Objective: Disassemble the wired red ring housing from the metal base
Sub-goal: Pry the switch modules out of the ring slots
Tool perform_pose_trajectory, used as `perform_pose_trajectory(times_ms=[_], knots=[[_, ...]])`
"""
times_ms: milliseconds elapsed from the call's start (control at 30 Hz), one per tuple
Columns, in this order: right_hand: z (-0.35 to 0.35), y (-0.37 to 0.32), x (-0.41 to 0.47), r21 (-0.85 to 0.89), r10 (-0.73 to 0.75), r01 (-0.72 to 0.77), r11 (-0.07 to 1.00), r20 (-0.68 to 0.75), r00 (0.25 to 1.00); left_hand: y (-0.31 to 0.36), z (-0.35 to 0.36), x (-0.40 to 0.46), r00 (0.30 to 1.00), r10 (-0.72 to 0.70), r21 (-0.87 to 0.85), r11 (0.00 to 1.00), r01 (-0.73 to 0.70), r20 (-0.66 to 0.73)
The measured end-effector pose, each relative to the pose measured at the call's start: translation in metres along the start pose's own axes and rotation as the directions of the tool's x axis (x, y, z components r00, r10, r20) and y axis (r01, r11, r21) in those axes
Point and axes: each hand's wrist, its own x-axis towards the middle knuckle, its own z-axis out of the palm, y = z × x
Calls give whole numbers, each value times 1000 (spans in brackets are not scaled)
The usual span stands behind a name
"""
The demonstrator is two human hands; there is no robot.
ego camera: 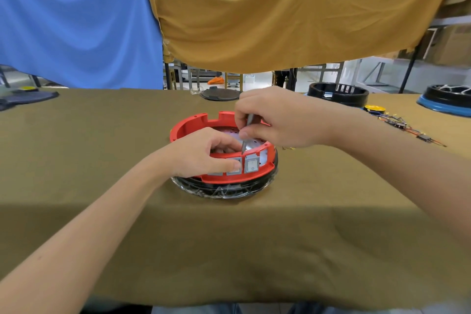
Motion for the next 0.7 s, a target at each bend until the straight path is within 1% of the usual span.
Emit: perform_pose_trajectory(times_ms=[167, 333, 467, 700], knots=[[4, 1, -4, -13, 1, -1, 1000, 17, 1000, 0, -1, 0, 1000, -18, -8, 1000, 18, 7], [9, -5, -1, -78, 1, 4, 997, 65, 998, 2, 0, -2, 1000, 12, -10, 1000, -12, -4], [5, -14, 10, -139, 28, -6, 990, 158, 987, 3, 0, -3, 1000, -1, -30, 1000, 1, 2], [-5, -5, 32, -67, 120, -106, 992, 261, 958, 7, -1, -3, 1000, -3, -60, 998, 3, -3]])
